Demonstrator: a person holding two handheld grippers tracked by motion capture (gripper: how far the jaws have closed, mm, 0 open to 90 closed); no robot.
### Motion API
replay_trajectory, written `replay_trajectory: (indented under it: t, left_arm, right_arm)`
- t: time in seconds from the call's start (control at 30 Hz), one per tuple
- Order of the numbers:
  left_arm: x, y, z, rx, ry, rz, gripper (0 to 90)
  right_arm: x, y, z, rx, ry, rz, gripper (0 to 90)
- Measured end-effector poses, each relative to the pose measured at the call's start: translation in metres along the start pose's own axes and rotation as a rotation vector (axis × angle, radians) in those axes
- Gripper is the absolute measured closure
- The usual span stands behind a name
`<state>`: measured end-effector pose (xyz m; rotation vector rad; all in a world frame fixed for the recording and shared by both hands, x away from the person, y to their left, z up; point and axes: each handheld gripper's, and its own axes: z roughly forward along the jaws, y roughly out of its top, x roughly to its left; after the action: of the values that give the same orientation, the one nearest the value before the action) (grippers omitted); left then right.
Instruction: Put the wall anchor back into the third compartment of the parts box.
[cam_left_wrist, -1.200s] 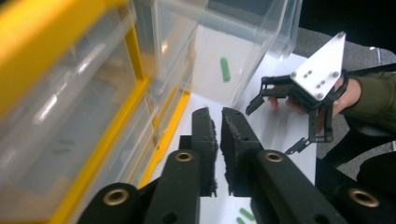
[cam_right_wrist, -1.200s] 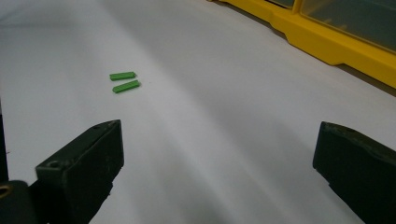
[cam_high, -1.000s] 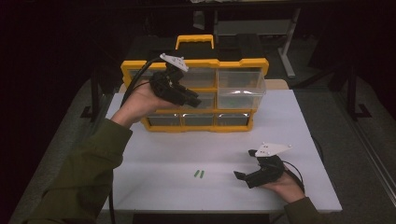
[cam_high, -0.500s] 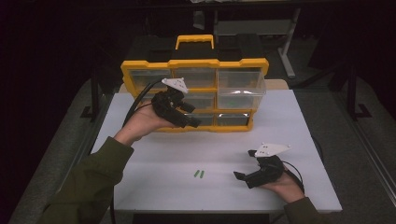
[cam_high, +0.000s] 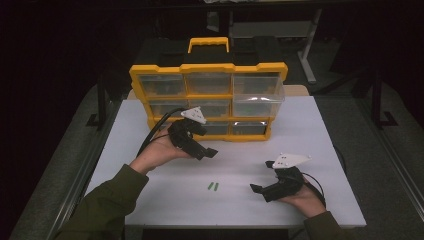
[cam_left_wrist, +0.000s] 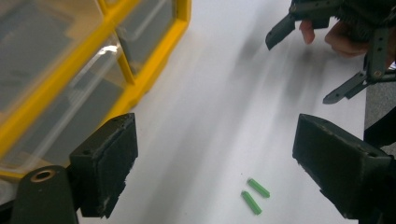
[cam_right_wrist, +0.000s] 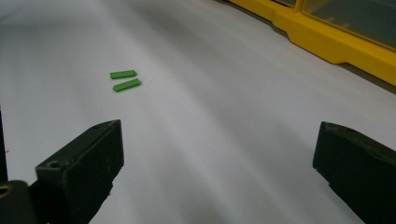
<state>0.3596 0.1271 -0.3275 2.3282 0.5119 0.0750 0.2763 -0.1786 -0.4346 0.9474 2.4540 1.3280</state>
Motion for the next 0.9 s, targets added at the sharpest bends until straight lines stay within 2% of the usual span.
replay_trajectory:
  t: [0.03, 0.13, 0.2, 0.3, 0.33, 0.37, 0.43, 0.47, 0.5, 0.53, 0.57, 0.6, 0.63, 0.67, 0.7, 0.73, 0.8, 0.83, 0.87, 0.9]
  left_arm:
    - [0.0, -0.003, 0.002, 0.001, 0.004, 0.008, 14.0]
    - [-0.003, -0.012, 0.01, 0.0, -0.001, -0.009, 13.7]
    - [-0.003, -0.018, 0.013, 0.021, -0.001, 0.006, 13.7]
    - [-0.007, -0.027, 0.021, 0.019, 0.005, -0.013, 13.7]
    - [-0.006, -0.029, 0.022, 0.038, 0.008, 0.003, 13.8]
    - [-0.009, -0.033, 0.026, 0.027, 0.008, -0.02, 13.8]
    - [-0.01, -0.038, 0.03, 0.052, 0.006, 0.001, 13.8]
    - [-0.012, -0.041, 0.033, 0.039, 0.012, -0.01, 13.9]
    - [-0.012, -0.044, 0.035, 0.053, 0.014, 0.003, 13.9]
    - [-0.014, -0.046, 0.038, 0.051, 0.015, -0.003, 14.0]
    - [-0.015, -0.049, 0.038, 0.071, 0.022, 0.014, 14.2]
    - [-0.017, -0.051, 0.041, 0.059, 0.028, 0.002, 14.3]
    - [-0.017, -0.054, 0.042, 0.077, 0.029, 0.025, 14.4]
    - [-0.019, -0.056, 0.045, 0.069, 0.025, 0.013, 14.5]
    - [-0.02, -0.059, 0.046, 0.078, 0.022, 0.022, 14.6]
    - [-0.021, -0.061, 0.048, 0.067, 0.03, 0.016, 14.8]
    - [-0.023, -0.067, 0.052, 0.079, 0.038, 0.019, 15.1]
    - [-0.025, -0.068, 0.054, 0.071, 0.04, 0.007, 15.1]
    - [-0.024, -0.07, 0.055, 0.082, 0.039, 0.017, 15.2]
    - [-0.027, -0.073, 0.059, 0.06, 0.039, -0.018, 15.3]
  right_arm:
    - [0.0, 0.0, 0.0, 0.0, 0.0, 0.0, 1.2]
    - [0.0, 0.0, 0.0, 0.0, 0.0, 0.001, 1.2]
    - [0.0, 0.0, 0.0, 0.0, 0.001, 0.003, 1.2]
    - [0.0, 0.0, 0.0, -0.001, 0.001, 0.002, 1.2]
    - [0.0, 0.0, 0.0, -0.001, 0.001, 0.002, 1.2]
    - [0.0, 0.0, 0.0, -0.001, 0.001, 0.002, 1.2]
    - [0.0, 0.0, 0.0, -0.001, 0.001, 0.002, 1.2]
    - [0.0, 0.0, 0.0, -0.001, 0.002, 0.002, 1.1]
    - [0.0, 0.0, 0.0, -0.001, 0.001, 0.002, 1.2]
    - [0.0, 0.0, 0.0, 0.0, 0.002, 0.002, 1.2]
    - [0.0, 0.0, 0.0, -0.001, 0.002, 0.001, 1.2]
    - [0.0, 0.0, 0.0, 0.0, 0.002, 0.002, 1.2]
    - [0.0, 0.0, 0.0, 0.0, 0.002, 0.001, 1.2]
    - [0.0, 0.0, 0.0, 0.0, 0.002, 0.002, 1.2]
    - [0.0, 0.0, 0.0, 0.0, 0.002, 0.001, 1.2]
    - [0.0, 0.0, 0.0, 0.0, 0.002, 0.001, 1.2]
    - [0.0, 0.0, 0.0, 0.001, 0.002, 0.001, 1.2]
    - [0.0, 0.0, 0.0, 0.001, 0.002, 0.001, 1.2]
    - [0.0, 0.0, 0.0, 0.001, 0.002, 0.0, 1.2]
    - [0.0, 0.0, 0.0, 0.001, 0.002, 0.0, 1.2]
